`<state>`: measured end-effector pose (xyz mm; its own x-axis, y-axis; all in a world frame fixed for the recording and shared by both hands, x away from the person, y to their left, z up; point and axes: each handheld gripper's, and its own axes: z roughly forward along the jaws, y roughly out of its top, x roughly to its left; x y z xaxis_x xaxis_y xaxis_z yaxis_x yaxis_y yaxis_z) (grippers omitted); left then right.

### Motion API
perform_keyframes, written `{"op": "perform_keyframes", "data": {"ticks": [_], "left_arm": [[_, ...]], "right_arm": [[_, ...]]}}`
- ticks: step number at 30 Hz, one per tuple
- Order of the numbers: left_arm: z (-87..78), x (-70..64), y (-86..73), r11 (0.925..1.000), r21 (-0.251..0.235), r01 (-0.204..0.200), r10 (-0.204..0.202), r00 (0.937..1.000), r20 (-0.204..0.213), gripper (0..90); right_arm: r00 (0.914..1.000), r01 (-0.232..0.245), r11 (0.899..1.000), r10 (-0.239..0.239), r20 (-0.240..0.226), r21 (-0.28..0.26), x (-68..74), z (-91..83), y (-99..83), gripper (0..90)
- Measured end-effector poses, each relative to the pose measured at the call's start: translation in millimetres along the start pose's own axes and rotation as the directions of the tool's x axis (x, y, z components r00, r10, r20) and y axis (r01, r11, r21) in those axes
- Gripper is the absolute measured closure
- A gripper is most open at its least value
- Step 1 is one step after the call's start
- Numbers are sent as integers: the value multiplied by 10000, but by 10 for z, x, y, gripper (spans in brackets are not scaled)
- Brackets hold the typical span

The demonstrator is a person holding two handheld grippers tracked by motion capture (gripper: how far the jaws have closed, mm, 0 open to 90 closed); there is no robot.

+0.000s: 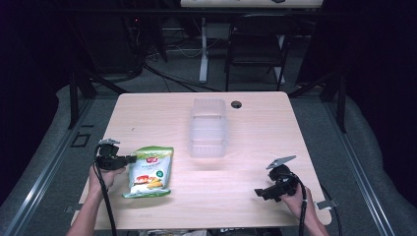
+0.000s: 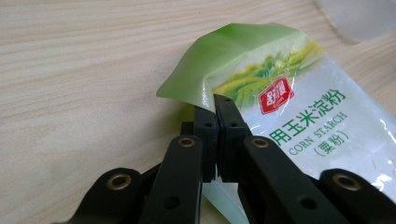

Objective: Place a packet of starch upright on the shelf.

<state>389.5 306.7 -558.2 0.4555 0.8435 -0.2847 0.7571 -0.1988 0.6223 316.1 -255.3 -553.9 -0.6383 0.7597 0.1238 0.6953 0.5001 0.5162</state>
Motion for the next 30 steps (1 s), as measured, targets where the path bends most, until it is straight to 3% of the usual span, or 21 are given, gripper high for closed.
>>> {"op": "perform_keyframes", "data": {"ticks": [9, 11, 14, 16, 17, 18, 20, 22, 24, 25, 30], "left_arm": [[-167, 28, -102, 9998, 177, 131, -134, 9998, 178, 867], [-172, 39, -91, 9992, 323, 238, -241, 9997, 102, 790], [-133, 77, -43, 9969, 296, 734, -739, 9971, 196, 648], [-114, 88, -37, 9964, 267, 801, -808, 9964, 260, 589], [-96, 100, -30, 9956, 296, 884, -897, 9949, 455, 589], [-67, 110, -28, 9942, 214, 1057, -1067, 9928, 542, 514], [-12, 132, -23, 9916, 255, 1267, -1285, 9874, 921, 499], [7, 127, -21, 9918, 342, 1230, -1256, 9880, 898, 502], [33, 105, -22, 9912, 517, 1221, -1261, 9885, 837, 580], [42, 75, -21, 9925, 710, 992, -1038, 9924, 656, 605], [21, 51, -33, 9943, 525, 928, -965, 9926, 740, 738]], "right_arm": [[10000, -1, 10000, 1, 11, 24, 3, 0, -9, 131], [10000, 40, 10000, -40, -48, 59, 1, 0, -5, 131], [10000, 27, 9999, -27, -30, 119, 10, 11, -3, 132], [10000, 44, 9999, -44, -36, 119, 11, 7, -2, 131], [10000, 44, 9999, -44, -36, 119, 11, 7, -2, 131], [10000, 49, 9999, -48, -34, 120, 10, 7, -2, 131], [10000, 76, 9999, -76, -46, 130, 12, 5, -1, 131], [10000, 82, 9999, -82, -51, 95, 15, 6, -1, 132], [10000, 73, 9999, -72, -61, 105, 16, 3, 2, 131], [10000, 53, 9999, -53, -46, 96, 16, 3, 1, 131], [10000, 71, 9999, -70, -60, 96, 13, 1, 1, 132]]}}
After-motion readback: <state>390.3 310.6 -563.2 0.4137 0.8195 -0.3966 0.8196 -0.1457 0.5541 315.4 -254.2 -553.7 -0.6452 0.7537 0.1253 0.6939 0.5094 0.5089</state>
